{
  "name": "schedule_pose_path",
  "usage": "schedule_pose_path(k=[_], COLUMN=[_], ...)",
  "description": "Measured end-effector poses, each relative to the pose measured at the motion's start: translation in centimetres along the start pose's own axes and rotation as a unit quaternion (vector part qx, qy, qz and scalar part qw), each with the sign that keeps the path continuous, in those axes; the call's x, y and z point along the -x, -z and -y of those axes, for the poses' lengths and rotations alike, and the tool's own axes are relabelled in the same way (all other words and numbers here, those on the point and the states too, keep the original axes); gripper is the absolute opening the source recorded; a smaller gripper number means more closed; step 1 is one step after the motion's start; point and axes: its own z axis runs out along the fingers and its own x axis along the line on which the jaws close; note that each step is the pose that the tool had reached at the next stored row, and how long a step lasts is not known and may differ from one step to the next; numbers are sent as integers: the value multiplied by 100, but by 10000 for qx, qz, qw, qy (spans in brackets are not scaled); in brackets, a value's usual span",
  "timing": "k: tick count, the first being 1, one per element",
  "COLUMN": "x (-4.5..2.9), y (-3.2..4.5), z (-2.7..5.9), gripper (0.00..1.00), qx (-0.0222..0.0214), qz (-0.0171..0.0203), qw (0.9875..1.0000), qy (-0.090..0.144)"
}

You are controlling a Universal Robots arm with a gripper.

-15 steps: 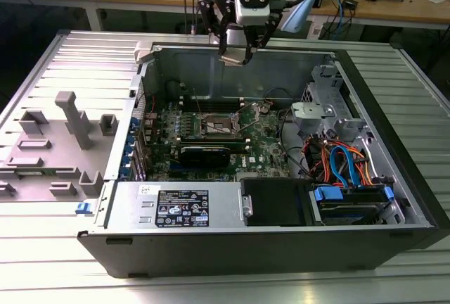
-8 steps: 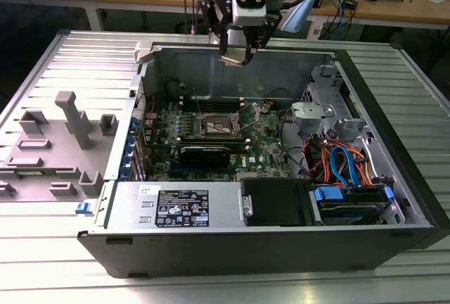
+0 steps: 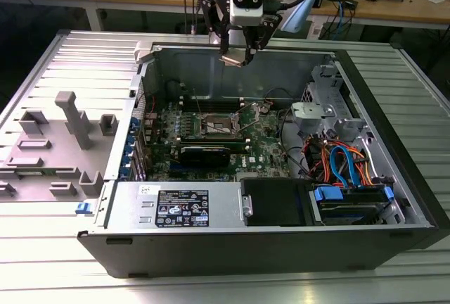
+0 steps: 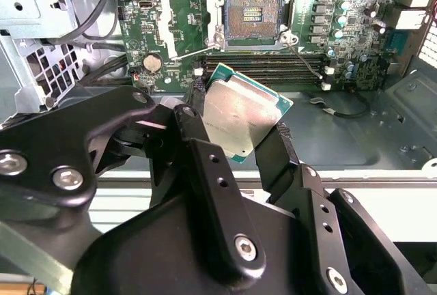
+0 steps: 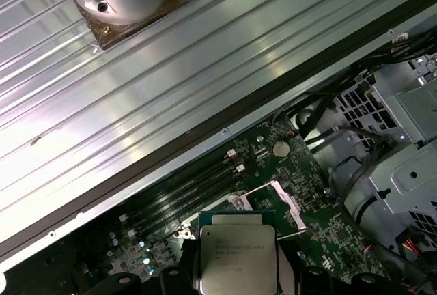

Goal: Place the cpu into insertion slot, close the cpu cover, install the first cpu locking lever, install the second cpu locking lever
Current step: 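Place the cpu into insertion slot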

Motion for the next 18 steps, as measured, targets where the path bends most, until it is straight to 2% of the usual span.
schedule_pose_path(k=[12, 18], x=[0, 1], y=[0, -1], z=[0, 1], gripper=[54, 54], qx=[0, 3], qz=[1, 15], qw=[10000, 9998], qy=[-10, -181])
